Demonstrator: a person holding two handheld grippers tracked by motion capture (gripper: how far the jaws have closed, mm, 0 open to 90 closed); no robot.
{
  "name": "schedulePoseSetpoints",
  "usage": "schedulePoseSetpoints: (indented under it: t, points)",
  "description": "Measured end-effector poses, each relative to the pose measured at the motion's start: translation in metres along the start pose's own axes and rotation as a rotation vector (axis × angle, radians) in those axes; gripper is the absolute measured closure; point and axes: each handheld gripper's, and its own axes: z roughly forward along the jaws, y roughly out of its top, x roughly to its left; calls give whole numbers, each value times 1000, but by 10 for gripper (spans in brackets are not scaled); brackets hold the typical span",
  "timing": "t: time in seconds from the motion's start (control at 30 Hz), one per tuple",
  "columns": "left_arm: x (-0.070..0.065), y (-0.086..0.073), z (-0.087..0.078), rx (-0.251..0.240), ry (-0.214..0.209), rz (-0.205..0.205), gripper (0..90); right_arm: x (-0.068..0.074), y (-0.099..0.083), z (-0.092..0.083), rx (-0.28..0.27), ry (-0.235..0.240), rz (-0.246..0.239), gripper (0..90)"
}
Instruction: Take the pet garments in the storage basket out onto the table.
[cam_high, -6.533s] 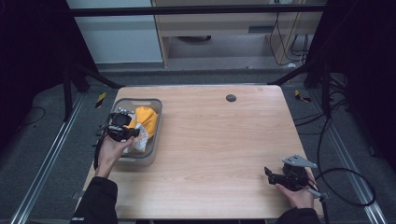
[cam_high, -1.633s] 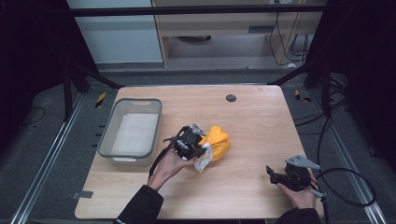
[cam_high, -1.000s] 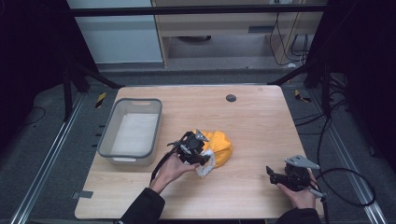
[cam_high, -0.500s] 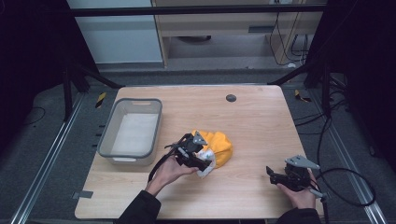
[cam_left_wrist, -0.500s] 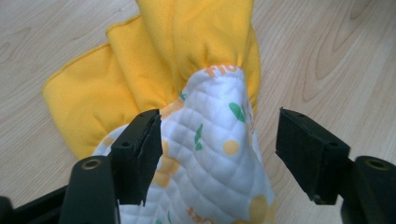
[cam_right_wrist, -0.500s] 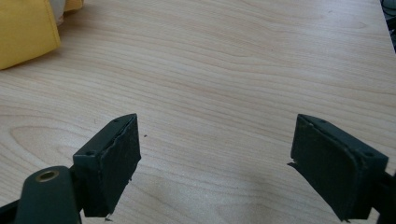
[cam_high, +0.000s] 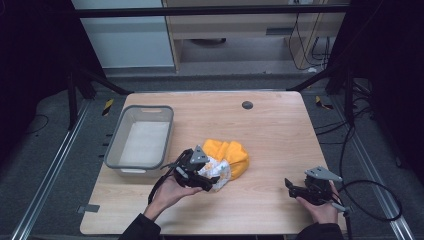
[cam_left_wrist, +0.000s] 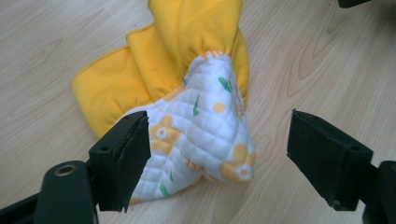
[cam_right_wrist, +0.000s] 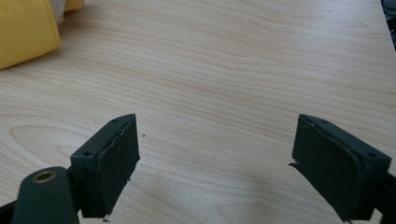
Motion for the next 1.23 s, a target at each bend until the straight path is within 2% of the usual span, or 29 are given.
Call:
schedulePoseSetpoints:
  t: [0.27,0.33,0.47,0.63,0.83,1.0,1.1,1.23]
  points:
    - [-3,-22,-18,-30,39,-29,208,1,0,-1,3,4,5,142]
    - [-3,-31,-21,-44,48,-42,208,1,0,0,-2,-1,-5,141]
    - [-3,-48,-25,-54,65,-64,208,1,0,-2,-4,4,7,140]
    - [2,-69,-31,-46,74,-106,200,0,0,-2,-17,2,5,134]
    - [8,-87,-43,-59,109,-125,185,0,0,-1,-17,2,5,121]
    - [16,-116,-53,-54,152,-171,182,1,0,-3,-17,3,14,113]
    - [19,-132,-58,-50,148,-207,182,0,0,-2,-13,3,18,108]
    - [21,-136,-63,-77,153,-196,181,1,1,0,-16,7,9,105]
